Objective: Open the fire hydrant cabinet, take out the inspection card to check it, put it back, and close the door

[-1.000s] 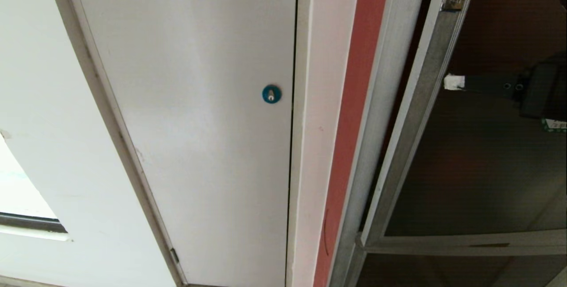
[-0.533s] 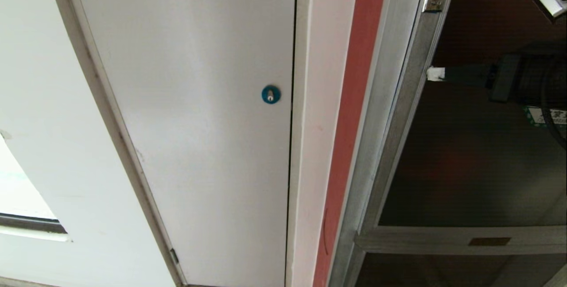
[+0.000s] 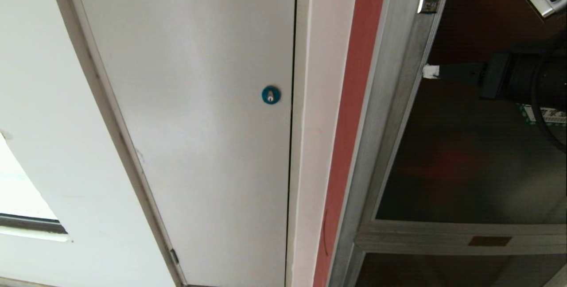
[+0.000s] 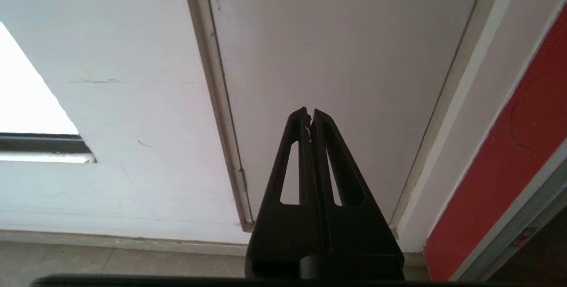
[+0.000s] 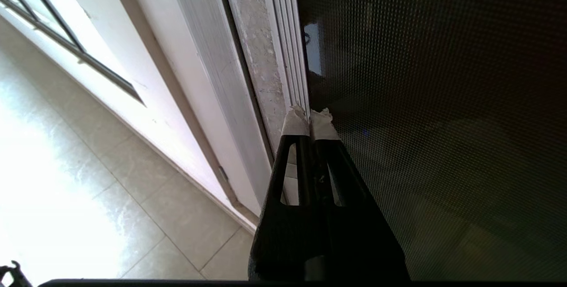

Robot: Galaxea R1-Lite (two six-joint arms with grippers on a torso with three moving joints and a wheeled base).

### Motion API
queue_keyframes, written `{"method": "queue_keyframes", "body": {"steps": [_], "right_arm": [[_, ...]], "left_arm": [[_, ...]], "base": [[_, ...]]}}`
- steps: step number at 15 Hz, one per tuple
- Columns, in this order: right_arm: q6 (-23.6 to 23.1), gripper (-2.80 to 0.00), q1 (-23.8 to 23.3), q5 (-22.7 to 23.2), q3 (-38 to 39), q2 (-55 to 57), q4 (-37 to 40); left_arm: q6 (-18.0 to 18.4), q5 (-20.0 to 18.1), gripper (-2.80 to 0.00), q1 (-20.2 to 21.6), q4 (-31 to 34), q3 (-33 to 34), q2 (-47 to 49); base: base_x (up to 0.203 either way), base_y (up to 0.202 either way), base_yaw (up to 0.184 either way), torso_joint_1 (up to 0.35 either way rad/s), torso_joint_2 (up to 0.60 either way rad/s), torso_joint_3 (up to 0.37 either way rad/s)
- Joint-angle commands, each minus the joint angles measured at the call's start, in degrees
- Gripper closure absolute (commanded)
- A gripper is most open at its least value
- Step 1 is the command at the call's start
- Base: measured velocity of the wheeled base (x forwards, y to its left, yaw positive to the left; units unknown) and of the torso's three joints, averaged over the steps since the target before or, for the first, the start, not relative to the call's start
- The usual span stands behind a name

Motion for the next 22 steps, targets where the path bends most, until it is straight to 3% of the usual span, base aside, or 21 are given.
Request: {"method": "queue_keyframes", "body": {"steps": [1,6,13,18,22], "right_arm": [[0.05,0.0,1.06,0.49,0.32,-3.32,0.8],[-0.16,0.0,10.39,0.49,0.27,-13.6,9.56],[-0.11,0.0,14.09,0.68,-1.56,-18.85,12.87],[2.79,0.0,14.31,0.6,-12.89,-18.63,13.15],[4.3,0.0,14.36,0.42,-22.91,-11.46,12.9]], "left_arm": [[0.0,0.0,0.0,-0.05,-0.02,0.0,0.07],[0.0,0.0,0.0,-0.05,-0.02,0.0,0.07],[0.0,0.0,0.0,-0.05,-0.02,0.0,0.06],[0.0,0.0,0.0,-0.06,-0.02,-0.01,0.06],[0.0,0.0,0.0,-0.05,0.01,0.0,0.02]], "base": [[0.0,0.0,0.0,0.0,0.0,0.0],[0.0,0.0,0.0,0.0,0.0,0.0],[0.0,0.0,0.0,0.0,0.0,0.0],[0.0,0.0,0.0,0.0,0.0,0.0],[0.0,0.0,0.0,0.0,0.0,0.0]]}}
